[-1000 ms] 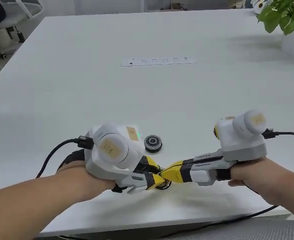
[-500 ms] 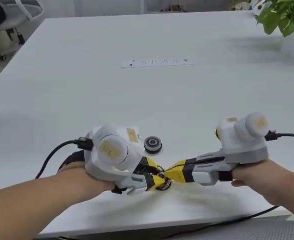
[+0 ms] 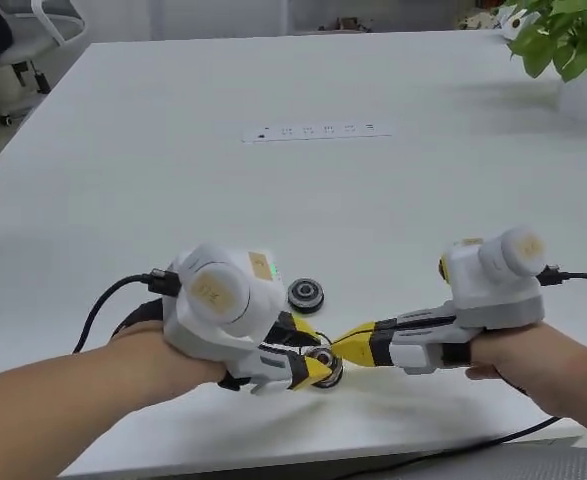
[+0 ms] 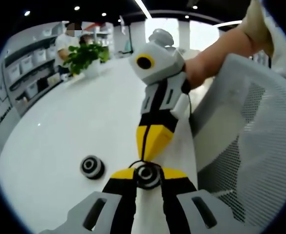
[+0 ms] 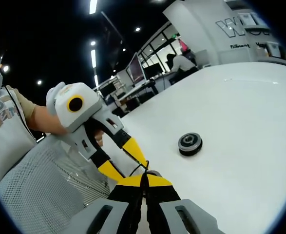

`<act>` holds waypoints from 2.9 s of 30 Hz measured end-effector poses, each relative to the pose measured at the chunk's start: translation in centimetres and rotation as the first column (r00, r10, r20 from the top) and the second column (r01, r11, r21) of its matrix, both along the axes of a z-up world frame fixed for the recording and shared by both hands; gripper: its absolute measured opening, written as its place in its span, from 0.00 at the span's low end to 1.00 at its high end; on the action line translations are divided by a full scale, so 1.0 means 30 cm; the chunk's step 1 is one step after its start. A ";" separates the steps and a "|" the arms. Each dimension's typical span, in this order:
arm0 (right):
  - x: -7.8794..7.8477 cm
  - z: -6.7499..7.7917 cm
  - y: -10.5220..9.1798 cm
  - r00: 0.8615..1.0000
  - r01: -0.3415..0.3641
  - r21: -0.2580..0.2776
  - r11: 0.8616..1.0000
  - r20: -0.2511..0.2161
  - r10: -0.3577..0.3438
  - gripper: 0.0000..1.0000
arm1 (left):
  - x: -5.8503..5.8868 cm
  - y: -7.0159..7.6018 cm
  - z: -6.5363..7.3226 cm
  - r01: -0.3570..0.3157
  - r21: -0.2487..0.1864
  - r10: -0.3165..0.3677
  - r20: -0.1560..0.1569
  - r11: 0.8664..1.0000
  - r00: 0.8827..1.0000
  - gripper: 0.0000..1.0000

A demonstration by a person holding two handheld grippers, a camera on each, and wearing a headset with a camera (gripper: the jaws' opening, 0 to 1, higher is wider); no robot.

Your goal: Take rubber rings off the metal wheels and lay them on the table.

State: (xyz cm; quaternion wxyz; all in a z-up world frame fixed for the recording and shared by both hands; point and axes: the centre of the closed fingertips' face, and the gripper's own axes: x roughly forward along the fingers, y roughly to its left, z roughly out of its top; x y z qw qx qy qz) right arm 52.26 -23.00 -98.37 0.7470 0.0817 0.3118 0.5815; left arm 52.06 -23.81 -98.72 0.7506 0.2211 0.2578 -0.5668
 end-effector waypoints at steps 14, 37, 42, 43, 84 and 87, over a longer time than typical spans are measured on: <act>0.019 0.054 0.005 1.000 -0.008 0.030 1.000 0.012 0.007 0.00 | -0.019 0.053 0.104 -0.020 -0.059 0.021 0.012 0.998 1.000 0.31; 0.073 0.123 0.096 0.998 -0.048 0.023 0.999 0.051 0.046 0.00 | 0.012 0.257 0.196 -0.171 -0.089 0.176 0.045 0.981 0.983 0.46; 0.076 0.112 0.123 0.997 -0.067 0.007 0.998 0.050 0.066 0.00 | 0.014 0.288 0.198 -0.200 -0.091 0.204 0.040 0.975 0.978 0.51; 0.077 0.112 0.127 0.996 -0.068 0.005 0.998 0.049 0.068 0.00 | 0.014 0.293 0.196 -0.206 -0.088 0.210 0.038 0.975 0.977 0.52; 0.135 -0.060 0.191 0.992 -0.072 -0.191 0.979 0.086 0.090 0.08 | 0.003 0.414 0.165 -0.307 -0.072 0.308 -0.001 0.949 0.951 0.71; 0.134 -0.057 0.190 0.992 -0.073 -0.190 0.979 0.088 0.091 0.09 | 0.002 0.411 0.164 -0.307 -0.069 0.307 -0.004 0.949 0.952 0.71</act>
